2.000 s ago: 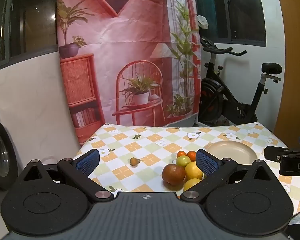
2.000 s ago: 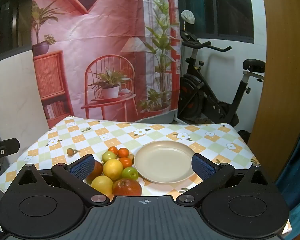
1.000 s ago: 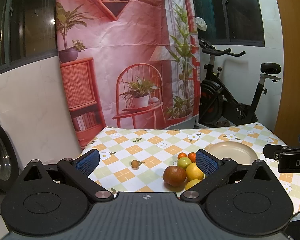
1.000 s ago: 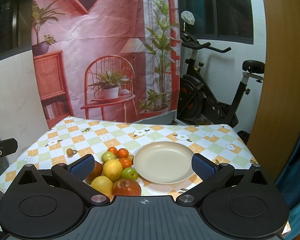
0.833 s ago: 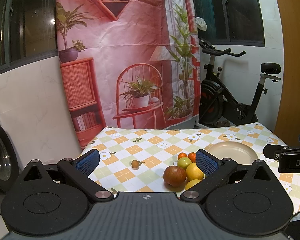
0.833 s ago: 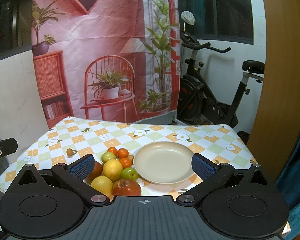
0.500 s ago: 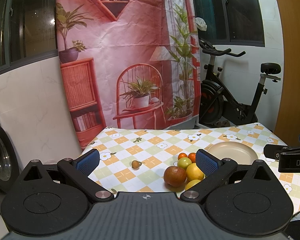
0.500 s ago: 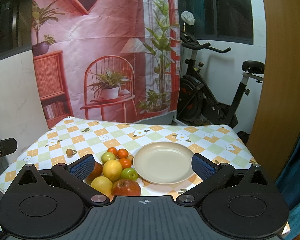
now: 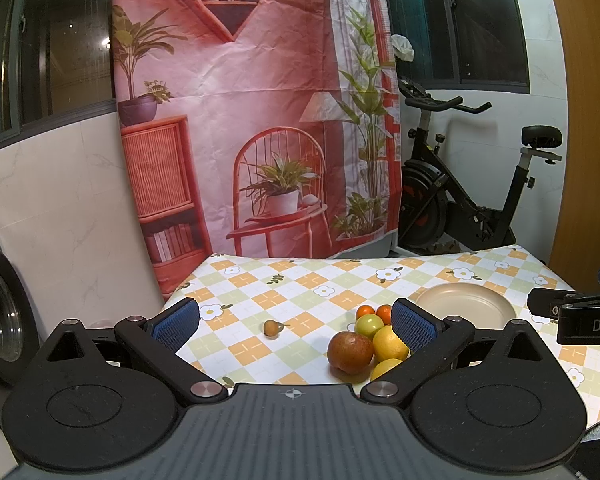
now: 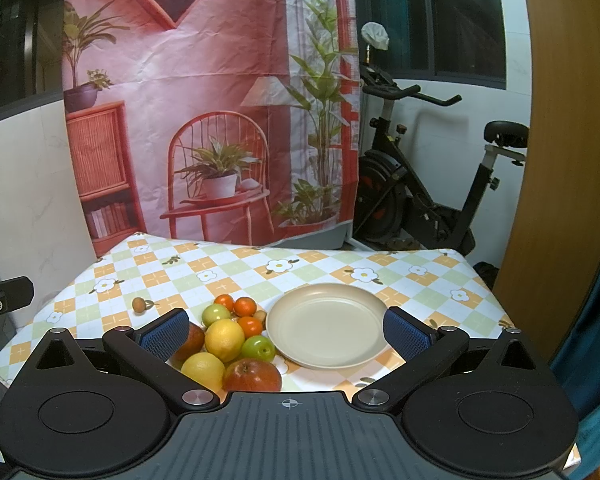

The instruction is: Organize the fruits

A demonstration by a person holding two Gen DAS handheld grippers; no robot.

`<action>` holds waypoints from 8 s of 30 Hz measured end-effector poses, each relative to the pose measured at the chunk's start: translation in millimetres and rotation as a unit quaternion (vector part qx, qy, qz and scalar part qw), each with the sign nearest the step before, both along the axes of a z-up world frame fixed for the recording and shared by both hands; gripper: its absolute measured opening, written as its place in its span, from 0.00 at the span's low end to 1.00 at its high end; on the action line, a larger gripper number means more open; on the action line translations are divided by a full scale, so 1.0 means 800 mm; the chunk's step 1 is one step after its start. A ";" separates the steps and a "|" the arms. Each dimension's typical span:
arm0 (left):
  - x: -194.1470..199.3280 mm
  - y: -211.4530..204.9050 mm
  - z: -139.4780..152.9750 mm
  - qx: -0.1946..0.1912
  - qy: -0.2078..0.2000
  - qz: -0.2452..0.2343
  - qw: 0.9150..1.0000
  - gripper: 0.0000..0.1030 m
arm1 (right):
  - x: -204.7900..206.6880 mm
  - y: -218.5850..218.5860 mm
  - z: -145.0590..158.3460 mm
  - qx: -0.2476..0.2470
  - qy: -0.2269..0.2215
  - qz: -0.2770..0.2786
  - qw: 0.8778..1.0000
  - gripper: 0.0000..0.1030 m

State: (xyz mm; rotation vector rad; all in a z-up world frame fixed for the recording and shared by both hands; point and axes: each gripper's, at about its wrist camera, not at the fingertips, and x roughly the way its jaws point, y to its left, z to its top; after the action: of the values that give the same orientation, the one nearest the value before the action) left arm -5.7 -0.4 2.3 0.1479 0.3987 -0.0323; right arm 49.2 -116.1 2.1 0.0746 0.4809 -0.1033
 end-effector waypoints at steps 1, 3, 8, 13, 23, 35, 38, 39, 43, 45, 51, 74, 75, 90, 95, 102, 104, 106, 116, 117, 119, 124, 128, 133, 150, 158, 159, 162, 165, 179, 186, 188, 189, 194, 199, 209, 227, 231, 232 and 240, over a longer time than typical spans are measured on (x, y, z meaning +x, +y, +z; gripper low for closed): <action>0.000 0.000 0.000 0.000 0.000 0.000 1.000 1.00 | 0.000 0.000 0.000 0.000 0.000 0.000 1.000 1.00; 0.000 0.000 0.000 0.000 0.000 0.000 1.000 1.00 | 0.000 0.000 0.000 0.000 0.000 0.000 1.000 1.00; 0.000 0.000 0.000 0.000 0.000 0.000 1.000 1.00 | 0.000 0.001 0.000 0.000 0.000 0.000 1.000 1.00; 0.000 0.000 0.000 0.000 0.000 0.000 1.000 1.00 | 0.000 0.000 -0.001 0.000 0.000 0.000 1.000 1.00; -0.001 0.002 0.000 -0.002 0.002 0.002 1.000 1.00 | 0.000 0.001 -0.001 0.000 0.000 0.000 1.000 1.00; 0.025 0.024 -0.004 -0.025 0.017 0.004 1.000 1.00 | 0.007 -0.011 -0.001 0.013 -0.007 0.008 1.000 1.00; 0.037 0.030 -0.006 -0.029 0.011 0.004 1.000 1.00 | 0.010 -0.022 -0.001 0.012 -0.036 0.018 0.999 1.00; 0.043 0.032 -0.008 -0.029 0.009 0.005 1.000 1.00 | 0.013 -0.026 -0.001 0.012 -0.045 0.022 0.999 1.00; 0.067 0.034 -0.020 -0.032 0.014 0.003 0.999 0.99 | 0.028 -0.037 -0.006 0.005 -0.073 0.034 0.997 1.00; 0.078 0.032 -0.028 -0.030 0.017 0.001 0.999 0.98 | 0.035 -0.040 -0.014 -0.003 -0.096 0.033 0.995 1.00; 0.112 0.020 -0.053 -0.030 0.035 -0.014 0.999 0.92 | 0.070 -0.048 -0.049 -0.008 -0.121 0.044 0.992 1.00; 0.215 -0.044 -0.152 -0.066 0.182 -0.165 0.967 0.62 | 0.140 -0.038 -0.188 -0.028 0.035 0.168 0.985 0.95; 0.217 -0.048 -0.156 -0.067 0.190 -0.174 0.964 0.60 | 0.141 -0.037 -0.190 -0.029 0.039 0.174 0.983 0.92; 0.250 -0.082 -0.190 -0.110 0.283 -0.240 0.922 0.38 | 0.159 -0.042 -0.224 0.015 0.072 0.258 0.963 0.60; 0.253 -0.091 -0.190 -0.107 0.300 -0.256 0.913 0.35 | 0.164 -0.046 -0.231 0.029 0.066 0.275 0.959 0.60; 0.259 -0.094 -0.192 -0.120 0.313 -0.262 0.905 0.35 | 0.174 -0.053 -0.236 0.058 0.072 0.279 0.956 0.60; 0.260 -0.096 -0.193 -0.122 0.316 -0.264 0.903 0.35 | 0.175 -0.054 -0.238 0.065 0.073 0.277 0.956 0.60; 0.260 -0.097 -0.193 -0.120 0.317 -0.265 0.903 0.35 | 0.175 -0.055 -0.239 0.068 0.073 0.277 0.956 0.59; 0.275 -0.082 -0.193 -0.136 0.334 -0.239 0.901 0.26 | 0.175 -0.056 -0.240 0.077 0.072 0.275 0.956 0.57; 0.275 -0.082 -0.194 -0.137 0.334 -0.241 0.901 0.26 | 0.174 -0.056 -0.240 0.079 0.072 0.275 0.956 0.57; 0.274 -0.085 -0.196 -0.138 0.339 -0.246 0.898 0.26 | 0.174 -0.057 -0.240 0.080 0.072 0.274 0.956 0.57; 0.272 -0.088 -0.199 -0.141 0.341 -0.252 0.895 0.26 | 0.174 -0.060 -0.240 0.085 0.073 0.272 0.956 0.58; 0.271 -0.083 -0.203 -0.156 0.339 -0.250 0.894 0.26 | 0.176 -0.061 -0.240 0.090 0.076 0.269 0.956 0.58; 0.270 -0.086 -0.201 -0.155 0.337 -0.251 0.894 0.25 | 0.175 -0.059 -0.240 0.086 0.077 0.265 0.957 0.57; 0.286 -0.113 -0.089 -0.172 0.222 -0.304 0.910 0.25 | 0.197 -0.101 -0.126 0.081 -0.003 0.234 0.969 0.57; 0.314 -0.132 -0.051 -0.166 0.181 -0.305 0.920 0.25 | 0.243 -0.113 -0.079 0.062 -0.023 0.235 0.970 0.57; 0.319 -0.135 -0.052 -0.165 0.183 -0.304 0.921 0.25 | 0.249 -0.115 -0.080 0.063 -0.021 0.236 0.970 0.57; 0.331 -0.140 -0.064 -0.157 0.193 -0.299 0.921 0.25 | 0.266 -0.118 -0.089 0.069 -0.008 0.234 0.970 0.57; 0.346 -0.141 -0.082 -0.156 0.213 -0.296 0.918 0.25 | 0.279 -0.121 -0.109 0.074 0.010 0.230 0.970 0.57; 0.431 -0.162 -0.142 -0.132 0.280 -0.284 0.907 0.25 | 0.353 -0.160 -0.197 0.124 0.077 0.201 0.969 0.57; 0.455 -0.173 -0.171 -0.119 0.310 -0.279 0.901 0.24 | 0.377 -0.168 -0.233 0.117 0.100 0.192 0.969 0.57; 0.457 -0.172 -0.175 -0.120 0.310 -0.276 0.902 0.24 | 0.380 -0.168 -0.240 0.110 0.100 0.191 0.970 0.57; 0.459 -0.171 -0.176 -0.122 0.310 -0.276 0.901 0.24 | 0.380 -0.169 -0.241 0.112 0.097 0.190 0.970 0.57; 0.464 -0.173 -0.175 -0.119 0.308 -0.274 0.903 0.24 | 0.382 -0.169 -0.241 0.097 0.093 0.189 0.973 0.57; 0.460 -0.182 -0.174 -0.103 0.293 -0.265 0.913 0.25 | 0.380 -0.162 -0.240 0.079 0.089 0.176 0.977 0.57; 0.451 -0.195 -0.170 -0.073 0.269 -0.247 0.928 0.26 | 0.370 -0.158 -0.233 0.057 0.080 0.148 0.984 0.63; 0.420 -0.142 -0.138 -0.113 0.230 -0.217 0.942 0.26 | 0.258 -0.156 -0.191 0.083 0.021 0.052 0.995 0.63; 0.398 -0.108 -0.121 -0.108 0.217 -0.201 0.949 0.26 | 0.250 -0.137 -0.179 0.080 0.017 0.058 0.995 0.67; 0.392 -0.098 -0.117 -0.106 0.215 -0.196 0.951 0.26 | 0.248 -0.132 -0.176 0.078 0.016 0.061 0.995 0.68; 0.351 -0.025 -0.102 -0.114 0.201 -0.149 0.961 0.26 | 0.237 -0.088 -0.177 0.065 0.039 0.091 0.993 0.68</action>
State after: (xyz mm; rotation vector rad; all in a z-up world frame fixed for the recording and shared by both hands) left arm 275.3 -20.2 -79.5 -0.0301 0.7727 -0.4097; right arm 238.7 -186.3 -139.6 0.1548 0.5711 0.1053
